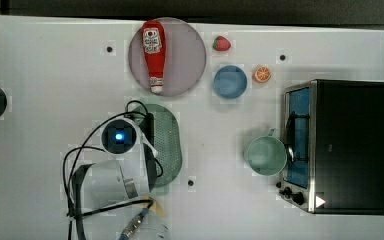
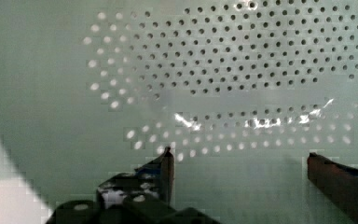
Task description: Drag strainer right to left.
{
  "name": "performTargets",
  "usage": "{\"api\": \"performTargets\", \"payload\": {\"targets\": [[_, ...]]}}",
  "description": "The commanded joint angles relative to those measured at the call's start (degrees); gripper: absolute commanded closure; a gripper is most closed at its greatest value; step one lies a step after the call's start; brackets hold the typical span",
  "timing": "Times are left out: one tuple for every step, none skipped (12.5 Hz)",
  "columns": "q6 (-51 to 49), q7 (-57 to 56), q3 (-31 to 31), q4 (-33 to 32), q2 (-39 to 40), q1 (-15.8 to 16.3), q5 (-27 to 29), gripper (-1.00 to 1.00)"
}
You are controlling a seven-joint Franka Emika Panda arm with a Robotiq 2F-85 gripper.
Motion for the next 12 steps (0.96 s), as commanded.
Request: {"api": "performTargets", "payload": {"targets": [[-0.4, 7.8, 0.0, 2.7, 1.5, 3.4, -0.5, -1.0], [-0.6, 8.8, 0.0, 4.3, 2.6, 4.4, -0.5, -1.0], [-0.9, 9.5, 0.0, 5.7, 3.4, 5.4, -0.5, -1.0], [-1.1, 9.8, 0.0, 7.1, 4.2, 6.4, -0.5, -1.0], [-1.4, 10.4, 0.0, 8.5, 5.0, 7.3, -0.5, -1.0], [-2.0, 11.1, 0.0, 9.8, 5.8, 8.2, -0.5, -1.0], [-2.1, 12.1, 0.0, 11.1, 6.5, 9.0, -0.4, -1.0], [-2.1, 13.6, 0.0, 12.3, 7.3, 9.7, -0.4, -1.0], [-2.3, 14.8, 0.0, 13.4, 8.2, 10.3, -0.4, -1.0], [-2.3, 15.4, 0.0, 14.6, 9.1, 11.0, -0.4, -1.0], [-2.5, 16.1, 0.0, 15.7, 9.9, 11.6, -0.4, -1.0], [-2.8, 16.6, 0.0, 16.7, 10.6, 12.2, -0.4, -1.0]]}}
